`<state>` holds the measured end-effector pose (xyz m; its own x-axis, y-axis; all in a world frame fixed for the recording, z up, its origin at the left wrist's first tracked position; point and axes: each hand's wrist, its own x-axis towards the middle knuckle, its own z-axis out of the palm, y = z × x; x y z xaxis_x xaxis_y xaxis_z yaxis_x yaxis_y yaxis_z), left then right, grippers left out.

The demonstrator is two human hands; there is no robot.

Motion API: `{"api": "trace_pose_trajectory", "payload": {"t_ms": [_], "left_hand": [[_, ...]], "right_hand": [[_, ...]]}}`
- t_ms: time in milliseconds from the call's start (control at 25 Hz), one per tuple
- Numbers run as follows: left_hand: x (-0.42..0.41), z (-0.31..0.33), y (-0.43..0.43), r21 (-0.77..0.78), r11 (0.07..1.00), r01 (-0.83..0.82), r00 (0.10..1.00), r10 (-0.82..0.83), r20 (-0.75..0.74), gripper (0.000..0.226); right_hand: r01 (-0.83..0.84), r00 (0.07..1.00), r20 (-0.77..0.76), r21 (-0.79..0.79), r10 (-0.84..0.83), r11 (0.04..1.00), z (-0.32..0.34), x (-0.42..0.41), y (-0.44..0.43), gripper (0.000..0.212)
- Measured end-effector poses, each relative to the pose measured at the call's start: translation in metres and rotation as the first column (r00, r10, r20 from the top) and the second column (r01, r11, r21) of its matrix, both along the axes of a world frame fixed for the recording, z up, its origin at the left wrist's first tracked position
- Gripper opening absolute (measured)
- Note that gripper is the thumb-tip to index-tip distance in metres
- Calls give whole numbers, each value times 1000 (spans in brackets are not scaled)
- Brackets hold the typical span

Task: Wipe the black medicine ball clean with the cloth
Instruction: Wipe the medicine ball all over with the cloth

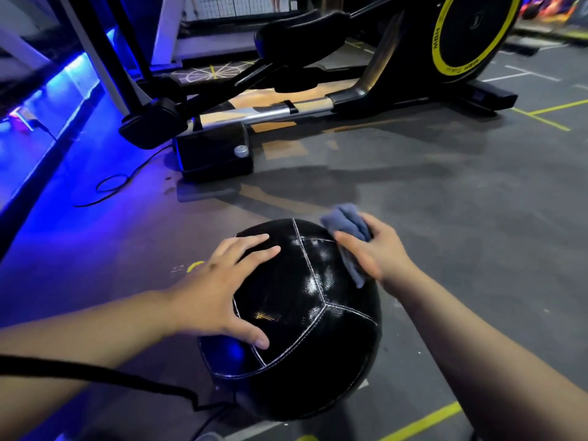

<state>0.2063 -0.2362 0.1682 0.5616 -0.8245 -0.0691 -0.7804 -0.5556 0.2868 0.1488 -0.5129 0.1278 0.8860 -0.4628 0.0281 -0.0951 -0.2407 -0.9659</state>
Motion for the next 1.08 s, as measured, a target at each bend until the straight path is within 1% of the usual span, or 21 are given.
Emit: {"api": "trace_pose_trajectory", "payload": {"t_ms": [40, 80, 120, 160, 200, 240, 320, 360, 440, 560, 640, 720, 800, 840, 880, 920, 960, 1000, 1040, 1080], "left_hand": [[-3, 0, -2, 5, 1000, 8, 1000, -9, 18, 129], [-5, 0, -3, 14, 1000, 17, 999, -17, 39, 129], [-8, 0, -4, 19, 1000, 24, 998, -25, 57, 128], [-10, -2, -4, 16, 999, 28, 997, -29, 68, 127], [-11, -3, -4, 2, 1000, 26, 997, -26, 66, 126], [-10, -4, -3, -19, 1000, 16, 999, -15, 47, 124], [-7, -6, -2, -50, 999, 8, 1000, -8, 4, 122], [-5, -6, -4, -44, 999, 14, 1000, -14, -8, 121], [0, -4, -9, -6, 1000, 25, 999, -26, -21, 122], [17, 3, -9, 0, 1000, -19, 1000, 19, 22, 124], [35, 6, -1, -34, 995, -91, 994, 92, 52, 121], [55, 10, 4, -65, 976, -207, 971, 213, 111, 113], [63, 11, -4, -149, 932, -331, 905, 359, 227, 96], [57, 13, -14, -224, 915, -335, 879, 389, 275, 82], [47, 13, -25, -294, 917, -271, 887, 357, 295, 70], [32, 11, -35, -316, 936, -156, 924, 251, 289, 62], [16, 8, -42, -272, 962, -31, 957, 108, 271, 62], [0, 5, -48, -166, 984, 62, 969, -20, 245, 69], [-11, 3, -53, -35, 993, 112, 969, -101, 225, 78], [-15, 1, -56, 64, 990, 128, 965, -139, 221, 85]], "right_hand": [[-124, 992, 22, -110, 127, 986, 16, 14, 11, 25], [-250, 967, 0, -205, 256, 946, 30, 29, 22, 31], [-352, 934, -53, -295, 353, 888, 40, 42, 32, 35], [-416, 908, -115, -370, 403, 831, 45, 53, 39, 37], [-446, 894, -169, -411, 415, 795, 48, 61, 42, 35], [-458, 889, -198, -412, 413, 788, 48, 65, 42, 30], [-449, 893, -227, -417, 387, 790, 49, 64, 39, 18], [-438, 898, -243, -448, 366, 779, 50, 63, 36, 18], [-402, 915, -272, -536, 299, 742, 54, 60, 31, 25], [-346, 932, -316, -627, 178, 698, 59, 54, 18, 27], [-331, 924, -370, -647, 96, 687, 60, 45, 5, 27], [-296, 912, -409, -660, 0, 690, 61, 31, -7, 29], [-245, 891, -440, -668, -108, 703, 61, 10, -14, 27], [-218, 877, -454, -672, -160, 708, 59, -2, -16, 27], [-191, 863, -462, -672, -204, 716, 57, -14, -17, 26], [-160, 854, -462, -670, -239, 725, 52, -24, -19, 26], [-123, 846, -460, -661, -271, 740, 47, -32, -22, 25], [-74, 838, -452, -650, -306, 757, 40, -39, -25, 24], [-11, 830, -438, -634, -347, 773, 34, -47, -29, 24], [65, 823, -409, -621, -394, 781, 27, -52, -32, 27]]}}
